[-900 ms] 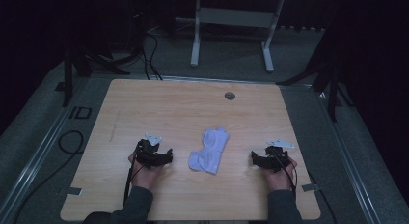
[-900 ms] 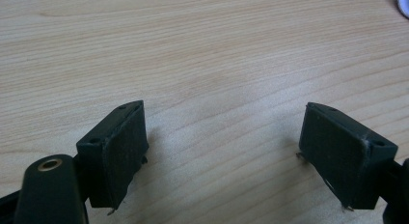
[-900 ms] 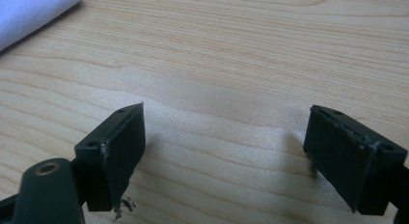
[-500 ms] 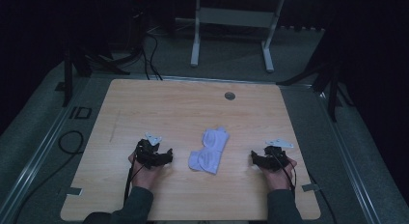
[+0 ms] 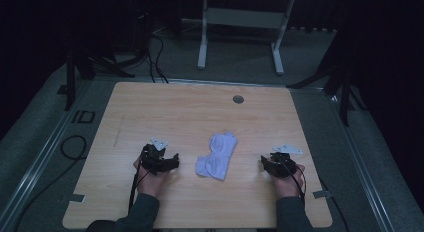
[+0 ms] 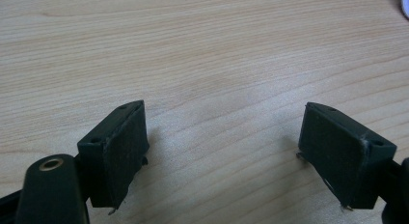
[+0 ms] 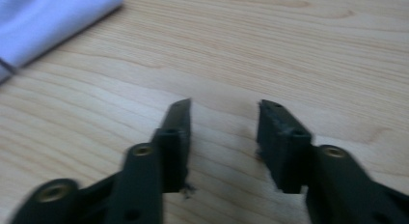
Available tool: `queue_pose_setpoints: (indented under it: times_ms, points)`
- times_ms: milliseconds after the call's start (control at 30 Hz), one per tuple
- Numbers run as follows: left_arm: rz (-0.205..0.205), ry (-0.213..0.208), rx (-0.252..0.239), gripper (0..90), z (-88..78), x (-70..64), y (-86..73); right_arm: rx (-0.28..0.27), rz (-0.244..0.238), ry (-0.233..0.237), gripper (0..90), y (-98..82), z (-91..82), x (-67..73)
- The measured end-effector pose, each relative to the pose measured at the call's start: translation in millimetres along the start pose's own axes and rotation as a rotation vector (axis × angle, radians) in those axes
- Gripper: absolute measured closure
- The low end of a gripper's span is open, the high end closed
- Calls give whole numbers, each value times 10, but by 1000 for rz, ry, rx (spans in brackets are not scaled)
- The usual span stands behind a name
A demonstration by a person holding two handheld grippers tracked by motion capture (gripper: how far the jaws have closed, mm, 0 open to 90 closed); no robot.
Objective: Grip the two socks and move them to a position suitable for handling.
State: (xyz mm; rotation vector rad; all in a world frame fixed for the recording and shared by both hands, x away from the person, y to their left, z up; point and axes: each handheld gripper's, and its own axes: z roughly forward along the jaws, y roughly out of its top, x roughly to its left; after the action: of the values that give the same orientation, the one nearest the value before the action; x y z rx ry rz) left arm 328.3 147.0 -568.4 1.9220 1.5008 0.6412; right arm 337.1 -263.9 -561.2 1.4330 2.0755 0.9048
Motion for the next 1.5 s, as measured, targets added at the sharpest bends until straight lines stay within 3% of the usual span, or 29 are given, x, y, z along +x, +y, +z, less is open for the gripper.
queue_pose_setpoints:
  times_ms: [33, 67, 200, 233, 267, 667, 967, 1033, 1200, 1500]
  points:
    - [0, 0, 0, 174, 0, 0, 0, 0, 0, 0, 624, 0, 0, 0]
    - [-1, 2, 0, 174, 0, 0, 1, 0, 3, 21, 687, 11, -14, 5]
    - [-1, 0, -2, 191, -7, -3, -3, -4, -15, 30, 826, 30, -43, 38]
    - [-1, 0, -2, 199, -7, -3, -3, -4, -15, 30, 826, 30, -43, 38]
    - [-1, 1, -2, 201, -10, -4, -5, -22, -28, 33, 892, 41, -63, 67]
    - [2, -2, -1, 204, -11, 2, -5, -35, -70, 76, 899, 107, -113, 257]
    - [-3, 4, -2, 244, -22, 11, -6, -30, -145, 167, 899, 147, -68, 661]
    - [-5, 6, -2, 272, -28, 11, -5, -29, -156, 179, 899, 150, -61, 705]
    - [-13, 11, -1, 374, -55, 6, -8, -29, -203, 245, 899, 170, -30, 1001]
    - [1, 0, 5, 456, -72, 1, 0, -17, -231, 275, 889, 169, 40, 1194]
